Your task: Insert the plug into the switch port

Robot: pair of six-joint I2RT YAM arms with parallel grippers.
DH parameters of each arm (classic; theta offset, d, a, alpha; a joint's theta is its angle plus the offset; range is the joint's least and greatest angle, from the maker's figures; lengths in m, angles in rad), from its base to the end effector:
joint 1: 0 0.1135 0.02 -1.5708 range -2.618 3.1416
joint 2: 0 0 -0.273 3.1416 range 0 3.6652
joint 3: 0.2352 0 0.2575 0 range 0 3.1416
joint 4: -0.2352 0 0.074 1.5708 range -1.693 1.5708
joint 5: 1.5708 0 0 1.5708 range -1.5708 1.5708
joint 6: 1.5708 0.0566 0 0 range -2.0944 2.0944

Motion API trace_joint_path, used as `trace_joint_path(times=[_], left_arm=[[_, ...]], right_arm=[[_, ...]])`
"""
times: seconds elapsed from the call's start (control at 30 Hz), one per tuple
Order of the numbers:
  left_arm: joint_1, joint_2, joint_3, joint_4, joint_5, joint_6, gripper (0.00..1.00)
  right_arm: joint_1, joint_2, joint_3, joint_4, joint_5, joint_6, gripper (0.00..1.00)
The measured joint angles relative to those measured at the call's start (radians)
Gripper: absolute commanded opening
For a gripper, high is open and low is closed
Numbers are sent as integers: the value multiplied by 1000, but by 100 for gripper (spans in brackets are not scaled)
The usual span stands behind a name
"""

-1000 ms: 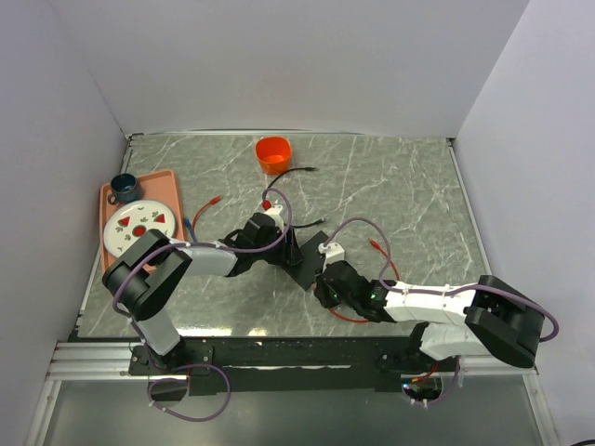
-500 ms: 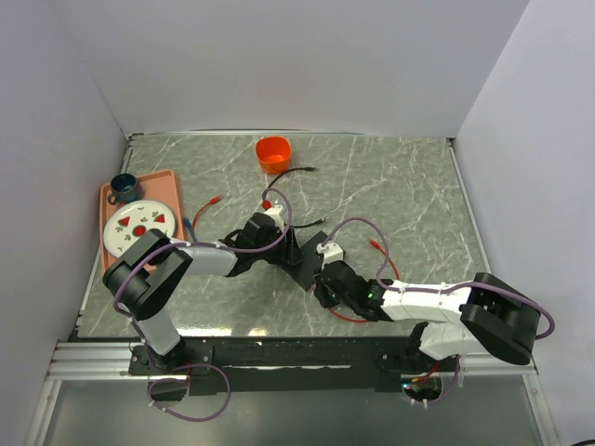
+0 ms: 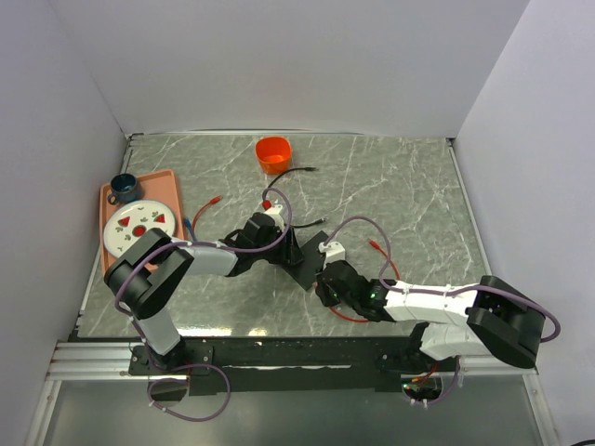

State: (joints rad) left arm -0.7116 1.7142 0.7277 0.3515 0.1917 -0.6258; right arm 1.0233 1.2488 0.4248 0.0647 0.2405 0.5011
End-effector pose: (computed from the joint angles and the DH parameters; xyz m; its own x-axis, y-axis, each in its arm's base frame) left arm 0.2592 -0.2377 0.1311 -0.8076 -0.0628 -0.5863 0.3506 0.7483 -0.5632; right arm 0.1371 0.1990 0.1407 -0.6695 -0.2018 -0.7149 -0.4763 0.8552 0.2046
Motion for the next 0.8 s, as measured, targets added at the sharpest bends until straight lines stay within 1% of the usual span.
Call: trace_joint_path(times=[0.5,0.8], left_arm=[[1,2,0,3,4,-6,50],[-19,2,7,0,-34,6,49]], right_arm=[[0,47,5,30,-1,0,0],[0,68,61,-43,-6,-13,0]])
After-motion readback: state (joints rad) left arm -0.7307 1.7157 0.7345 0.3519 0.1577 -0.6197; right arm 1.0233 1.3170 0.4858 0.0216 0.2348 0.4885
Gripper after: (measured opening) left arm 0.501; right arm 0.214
